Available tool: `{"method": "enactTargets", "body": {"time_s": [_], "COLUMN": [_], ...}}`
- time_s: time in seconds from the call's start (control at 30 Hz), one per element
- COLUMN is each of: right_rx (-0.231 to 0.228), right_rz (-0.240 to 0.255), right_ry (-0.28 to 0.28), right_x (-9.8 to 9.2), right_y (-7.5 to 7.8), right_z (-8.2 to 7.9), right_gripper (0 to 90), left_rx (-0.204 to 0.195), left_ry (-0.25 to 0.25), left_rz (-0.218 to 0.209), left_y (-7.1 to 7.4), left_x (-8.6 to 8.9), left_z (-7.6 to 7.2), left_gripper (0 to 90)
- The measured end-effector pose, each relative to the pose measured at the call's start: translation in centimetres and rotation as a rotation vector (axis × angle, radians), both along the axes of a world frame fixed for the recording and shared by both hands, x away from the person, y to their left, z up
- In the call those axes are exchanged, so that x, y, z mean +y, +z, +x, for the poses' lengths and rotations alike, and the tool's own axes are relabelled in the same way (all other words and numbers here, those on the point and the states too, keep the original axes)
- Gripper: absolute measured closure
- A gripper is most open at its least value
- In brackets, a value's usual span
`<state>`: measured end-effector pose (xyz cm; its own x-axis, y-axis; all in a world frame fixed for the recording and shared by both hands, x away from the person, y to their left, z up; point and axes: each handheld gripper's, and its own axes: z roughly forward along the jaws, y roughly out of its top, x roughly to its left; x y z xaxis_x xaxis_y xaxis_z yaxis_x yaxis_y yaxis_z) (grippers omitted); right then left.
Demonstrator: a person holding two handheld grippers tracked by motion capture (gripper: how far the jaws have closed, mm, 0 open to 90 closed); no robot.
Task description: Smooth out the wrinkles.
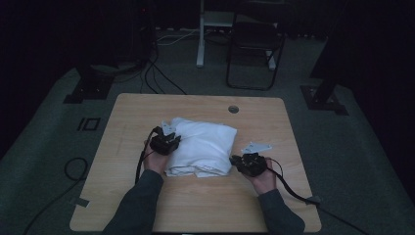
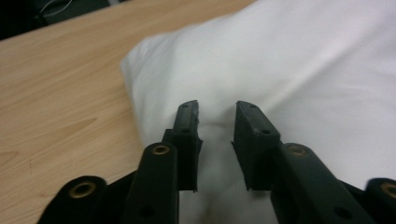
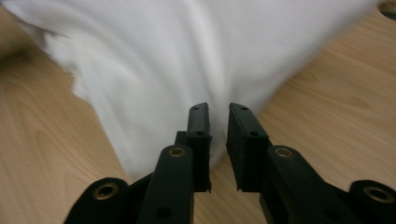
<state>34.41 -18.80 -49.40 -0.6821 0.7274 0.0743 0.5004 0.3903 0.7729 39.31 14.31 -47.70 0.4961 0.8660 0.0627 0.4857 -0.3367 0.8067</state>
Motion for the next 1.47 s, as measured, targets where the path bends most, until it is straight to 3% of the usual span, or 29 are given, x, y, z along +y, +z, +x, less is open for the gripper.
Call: {"method": "enactTargets", "body": {"time_s": [0.03, 0.07, 0.1, 0.17, 0.27, 0.3, 0.43, 0.47, 0.5, 0.57, 0.63, 0.73, 0.87, 0.97, 1.07, 1.3, 1.47], "right_rx": [-0.015, -0.015, -0.038, -0.046, -0.045, -0.044, -0.011, -0.005, -0.001, 0.008, 0.016, 0.018, 0.021, 0.019, 0.02, 0.029, 0.026], "right_rz": [0.032, 0.032, 0.064, 0.084, 0.088, 0.088, 0.081, 0.081, 0.079, 0.075, 0.088, 0.097, 0.105, 0.098, 0.097, 0.114, 0.121], "right_ry": [-0.008, -0.008, -0.008, -0.001, 0.002, 0.002, -0.004, -0.007, -0.01, -0.025, -0.038, -0.061, -0.07, -0.078, -0.093, -0.132, -0.136], "right_x": [-0.2, -0.2, -0.1, 0.2, 0.4, 0.6, 0.7, 0.6, 0.4, 0.0, -0.5, -1.1, -1.3, -1.4, -1.8, -2.8, -3.0], "right_y": [0.0, 0.0, 0.2, 0.3, 0.3, 0.2, -1.1, -1.4, -1.6, -1.9, -2.1, -2.1, -2.1, -2.3, -2.4, -2.6, -2.4], "right_z": [-0.4, -0.4, -0.9, -1.1, -1.2, -1.2, -1.4, -1.5, -1.5, -1.6, -1.6, -1.6, -1.5, -1.5, -1.3, -1.1, -1.0], "right_gripper": [64.1, 64.1, 58.7, 57.4, 56.6, 55.7, 53.9, 53.5, 53.5, 53.3, 53.3, 53.0, 52.5, 51.5, 50.7, 49.3, 46.9], "left_rx": [-0.021, -0.021, -0.032, -0.02, -0.016, 0.01, 0.073, 0.08, 0.085, 0.073, 0.086, 0.09, 0.069, 0.074, 0.062, -0.03, -0.052], "left_ry": [-0.012, -0.012, -0.036, -0.086, -0.124, -0.191, -0.299, -0.313, -0.329, -0.318, -0.304, -0.296, -0.282, -0.264, -0.275, -0.269, -0.246], "left_rz": [-0.025, -0.025, -0.08, -0.128, -0.131, -0.151, -0.102, -0.079, -0.028, -0.004, -0.015, -0.049, -0.018, -0.027, -0.047, -0.089, -0.109], "left_y": [0.7, 0.7, 1.7, 2.0, 2.0, 1.3, -1.1, -1.8, -2.8, -3.6, -4.3, -4.6, -4.6, -4.4, -3.6, -0.8, 0.3], "left_x": [0.2, 0.2, 0.3, -0.1, -0.6, -1.8, -5.0, -5.8, -6.9, -7.4, -7.3, -7.1, -7.4, -7.4, -7.1, -4.4, -3.0], "left_z": [-0.9, -0.9, -2.1, -3.4, -4.3, -5.5, -6.7, -6.9, -6.8, -6.3, -5.5, -4.8, -3.5, -2.8, -3.3, -6.4, -6.5], "left_gripper": [64.8, 63.8, 63.6, 63.7, 63.7, 63.7, 64.0, 64.0, 64.3, 64.4, 65.6, 67.6, 67.7, 65.1, 58.7, 55.3, 53.4]}}
